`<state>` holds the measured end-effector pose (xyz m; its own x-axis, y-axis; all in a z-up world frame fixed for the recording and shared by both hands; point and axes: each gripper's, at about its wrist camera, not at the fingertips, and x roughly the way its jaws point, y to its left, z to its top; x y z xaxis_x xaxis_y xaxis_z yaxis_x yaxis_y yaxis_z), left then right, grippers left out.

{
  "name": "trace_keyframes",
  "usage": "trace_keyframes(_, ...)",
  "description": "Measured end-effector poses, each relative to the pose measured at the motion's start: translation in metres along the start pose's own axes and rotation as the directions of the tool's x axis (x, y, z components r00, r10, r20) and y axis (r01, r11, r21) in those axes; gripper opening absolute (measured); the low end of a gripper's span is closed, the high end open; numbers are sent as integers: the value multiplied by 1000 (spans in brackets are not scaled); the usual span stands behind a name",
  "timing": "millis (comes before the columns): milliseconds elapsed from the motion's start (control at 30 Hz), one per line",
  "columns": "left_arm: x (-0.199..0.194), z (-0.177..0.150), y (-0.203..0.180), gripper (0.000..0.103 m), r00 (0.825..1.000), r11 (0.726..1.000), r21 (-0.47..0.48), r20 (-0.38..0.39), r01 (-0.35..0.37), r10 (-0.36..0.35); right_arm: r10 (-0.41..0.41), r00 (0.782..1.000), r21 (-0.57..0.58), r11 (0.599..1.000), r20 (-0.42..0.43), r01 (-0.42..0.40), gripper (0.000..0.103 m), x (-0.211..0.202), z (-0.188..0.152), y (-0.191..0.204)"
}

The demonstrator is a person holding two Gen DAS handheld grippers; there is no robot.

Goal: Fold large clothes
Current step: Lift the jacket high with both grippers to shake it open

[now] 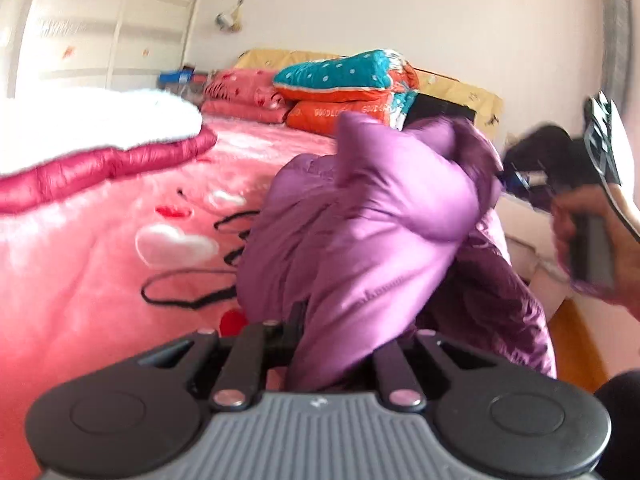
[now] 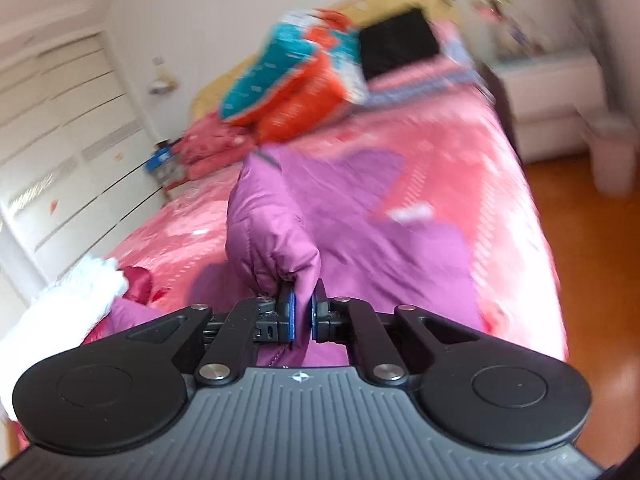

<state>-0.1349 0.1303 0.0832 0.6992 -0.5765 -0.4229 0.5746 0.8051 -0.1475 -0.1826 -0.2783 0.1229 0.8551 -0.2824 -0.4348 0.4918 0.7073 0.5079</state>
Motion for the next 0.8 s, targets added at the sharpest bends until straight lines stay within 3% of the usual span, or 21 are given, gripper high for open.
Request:
trace_keyframes(100, 2, -5, -12, 9, 1000, 996, 84, -4, -28, 28, -24, 998, 94, 995, -53, 29, 6, -4, -16, -41)
trace_keyframes(200, 4, -7, -20, 9, 999, 988, 144, -1, -54, 54, 41, 997, 166, 986, -70, -29, 6, 0, -22, -66)
trace_keyframes(400, 8, -6, -30, 9, 994, 975, 197, -18, -98, 104, 169, 985, 237, 959, -41, -155, 26, 10, -12, -76)
trace_keyframes(433, 8, -6, -32, 9, 994, 973, 204, -21, -104, 111, 194, 981, 248, 952, -30, -180, 42, 10, -10, -74)
trace_keyframes(467, 8, -7, -34, 9, 993, 972, 208, -25, -110, 118, 211, 977, 250, 947, -16, -201, 77, 14, -10, -71)
trace_keyframes(533, 8, -7, -37, 9, 991, 966, 226, -28, -125, 134, 242, 970, 219, 945, 25, -241, 102, 12, -6, -64)
trace_keyframes(800, 16, -13, -46, 13, 981, 945, 282, -49, -167, 188, 280, 959, 137, 952, -34, -273, 102, 53, 4, -48)
